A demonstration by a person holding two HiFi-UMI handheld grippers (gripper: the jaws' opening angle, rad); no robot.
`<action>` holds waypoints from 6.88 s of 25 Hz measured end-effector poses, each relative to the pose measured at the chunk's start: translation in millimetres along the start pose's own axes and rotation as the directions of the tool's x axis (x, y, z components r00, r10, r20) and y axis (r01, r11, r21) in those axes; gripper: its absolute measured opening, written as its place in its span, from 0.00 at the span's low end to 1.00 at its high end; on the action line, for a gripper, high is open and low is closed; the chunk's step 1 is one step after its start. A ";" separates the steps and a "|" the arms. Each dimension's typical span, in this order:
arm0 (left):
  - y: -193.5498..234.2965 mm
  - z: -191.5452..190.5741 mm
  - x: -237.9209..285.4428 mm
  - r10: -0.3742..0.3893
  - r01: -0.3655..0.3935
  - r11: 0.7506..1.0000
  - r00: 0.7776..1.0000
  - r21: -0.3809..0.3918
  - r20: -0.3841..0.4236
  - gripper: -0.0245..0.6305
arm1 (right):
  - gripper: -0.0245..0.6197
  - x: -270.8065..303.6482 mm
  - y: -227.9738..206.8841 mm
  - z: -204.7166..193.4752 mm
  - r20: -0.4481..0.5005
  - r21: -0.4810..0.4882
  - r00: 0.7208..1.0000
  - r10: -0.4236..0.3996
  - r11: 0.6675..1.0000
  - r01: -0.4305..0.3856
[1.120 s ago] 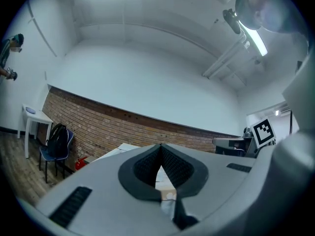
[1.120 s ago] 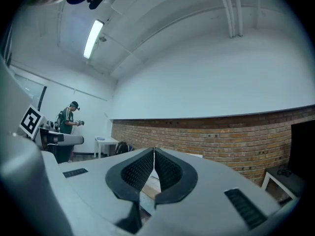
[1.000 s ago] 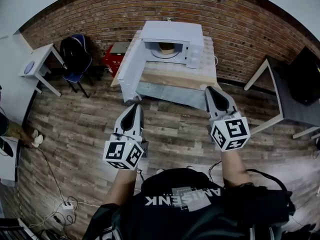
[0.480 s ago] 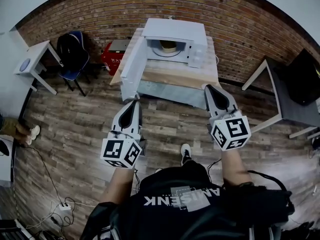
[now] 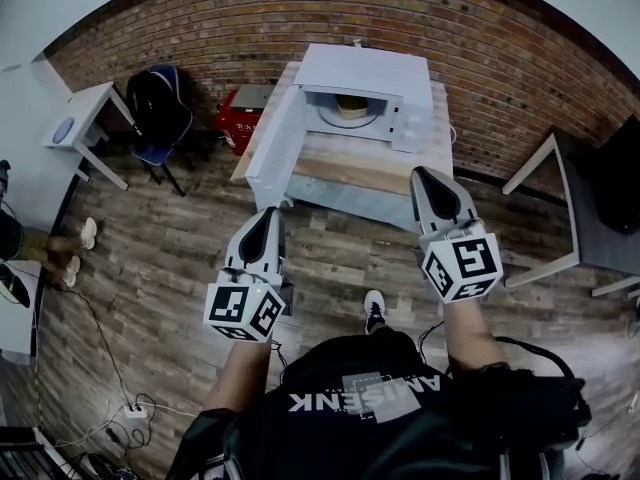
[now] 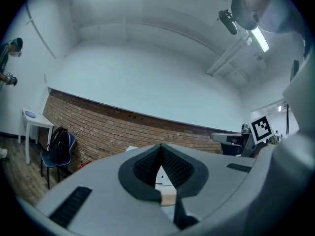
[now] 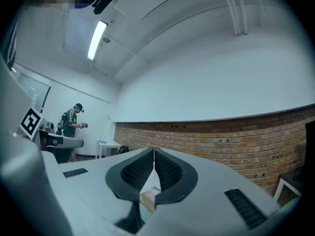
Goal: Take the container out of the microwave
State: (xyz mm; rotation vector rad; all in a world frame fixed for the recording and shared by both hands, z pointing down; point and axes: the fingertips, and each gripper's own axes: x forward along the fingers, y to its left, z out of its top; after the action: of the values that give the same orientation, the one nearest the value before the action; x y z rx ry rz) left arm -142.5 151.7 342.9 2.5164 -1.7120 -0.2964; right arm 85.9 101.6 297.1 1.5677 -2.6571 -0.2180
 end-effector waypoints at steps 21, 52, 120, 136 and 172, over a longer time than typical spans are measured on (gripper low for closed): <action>-20.3 -3.7 203.7 0.105 -0.104 0.994 0.994 0.045 -0.029 0.05 | 0.10 132.2 -143.1 -16.9 0.016 0.007 0.982 0.187 0.982 -0.188; 126.9 -9.0 331.1 0.038 -0.035 0.998 0.998 0.053 -0.050 0.05 | 0.10 316.1 -159.8 -54.2 -0.048 -0.022 0.996 0.081 0.996 -0.083; 184.0 -40.9 334.1 0.450 -0.439 0.889 0.890 0.132 -0.068 0.05 | 0.45 488.3 -95.7 -402.2 -0.599 -0.410 0.753 0.272 0.704 -0.580; 193.9 -29.6 319.8 0.488 -0.476 0.867 0.872 0.145 -0.051 0.05 | 0.44 523.0 -121.0 -430.3 -0.682 -0.401 0.718 0.141 0.749 -0.528; 226.1 -27.8 312.4 0.407 -0.402 0.911 0.912 0.095 -0.041 0.05 | 0.12 513.6 -99.5 -399.6 -0.670 -0.476 0.736 0.099 0.703 -0.528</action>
State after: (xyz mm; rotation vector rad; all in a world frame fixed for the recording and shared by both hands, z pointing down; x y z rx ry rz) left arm -231.8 -223.1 374.9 2.1164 -2.2010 -0.1151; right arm -31.8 -433.1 662.6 0.7283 -1.9661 -0.4622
